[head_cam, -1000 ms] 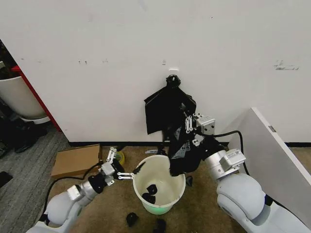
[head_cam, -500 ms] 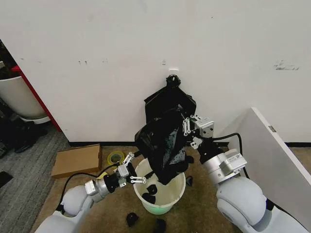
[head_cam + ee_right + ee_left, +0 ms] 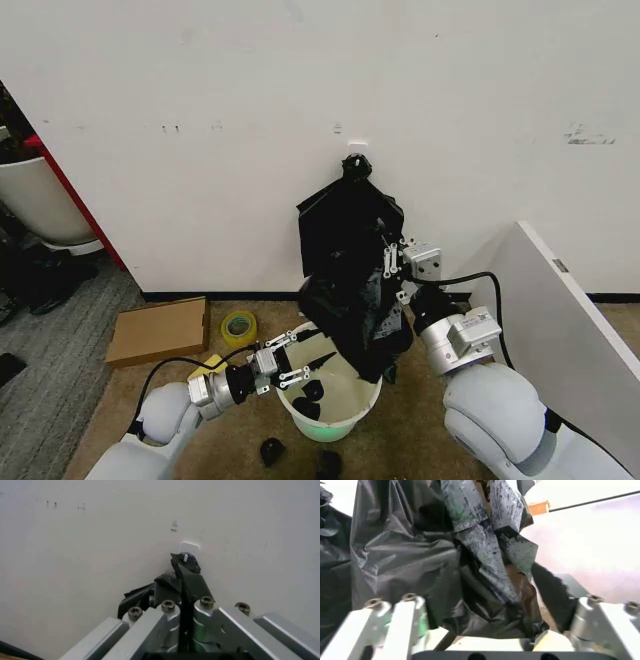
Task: Place the garbage bag over the trash bin.
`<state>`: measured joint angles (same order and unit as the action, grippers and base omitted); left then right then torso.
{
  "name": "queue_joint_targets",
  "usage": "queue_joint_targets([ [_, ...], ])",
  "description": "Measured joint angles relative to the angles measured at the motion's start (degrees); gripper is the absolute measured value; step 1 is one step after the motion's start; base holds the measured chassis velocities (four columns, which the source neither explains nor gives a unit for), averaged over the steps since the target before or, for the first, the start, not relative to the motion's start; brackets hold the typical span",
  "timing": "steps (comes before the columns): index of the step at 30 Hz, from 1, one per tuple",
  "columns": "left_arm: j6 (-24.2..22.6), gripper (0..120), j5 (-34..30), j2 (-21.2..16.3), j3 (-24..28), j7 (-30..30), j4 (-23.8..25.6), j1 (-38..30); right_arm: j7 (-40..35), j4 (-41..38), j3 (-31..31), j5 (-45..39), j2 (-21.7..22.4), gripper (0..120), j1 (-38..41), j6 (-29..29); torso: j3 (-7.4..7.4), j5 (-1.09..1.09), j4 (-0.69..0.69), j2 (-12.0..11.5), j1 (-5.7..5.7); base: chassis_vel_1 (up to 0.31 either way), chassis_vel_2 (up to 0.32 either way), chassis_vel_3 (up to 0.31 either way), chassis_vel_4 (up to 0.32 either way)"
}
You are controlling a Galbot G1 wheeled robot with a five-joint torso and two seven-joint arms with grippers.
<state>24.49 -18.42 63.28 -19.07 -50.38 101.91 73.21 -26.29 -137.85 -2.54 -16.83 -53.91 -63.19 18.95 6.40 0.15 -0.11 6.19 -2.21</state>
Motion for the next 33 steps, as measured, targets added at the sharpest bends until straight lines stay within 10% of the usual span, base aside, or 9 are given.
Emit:
queue_joint_targets([
  [7, -0.1, 93, 0.7, 2.0, 1.5, 0.9, -1.1, -1.0, -0.2, -1.2, 0.2, -0.4, 0.3, 0, 0.1, 0.3, 0.00, 0.01, 0.00, 0.0, 0.00, 0.000, 0.000, 0.000, 0.000],
  [14, -0.4, 89, 2.3, 5.6, 5.2, 3.0, -4.8, -4.4, -0.2, -1.5, 0.4, -0.3, 0.1, 0, 0.0, 0.4, 0.00, 0.00, 0.00, 0.0, 0.00, 0.000, 0.000, 0.000, 0.000],
  [33, -0.9, 22, 5.5, 8.1, 7.3, 4.4, -11.0, -9.3, 1.1, -1.8, 0.3, -0.3, 0.4, 0, -0.9, -0.7, 0.00, 0.00, 0.00, 0.0, 0.00, 0.000, 0.000, 0.000, 0.000],
])
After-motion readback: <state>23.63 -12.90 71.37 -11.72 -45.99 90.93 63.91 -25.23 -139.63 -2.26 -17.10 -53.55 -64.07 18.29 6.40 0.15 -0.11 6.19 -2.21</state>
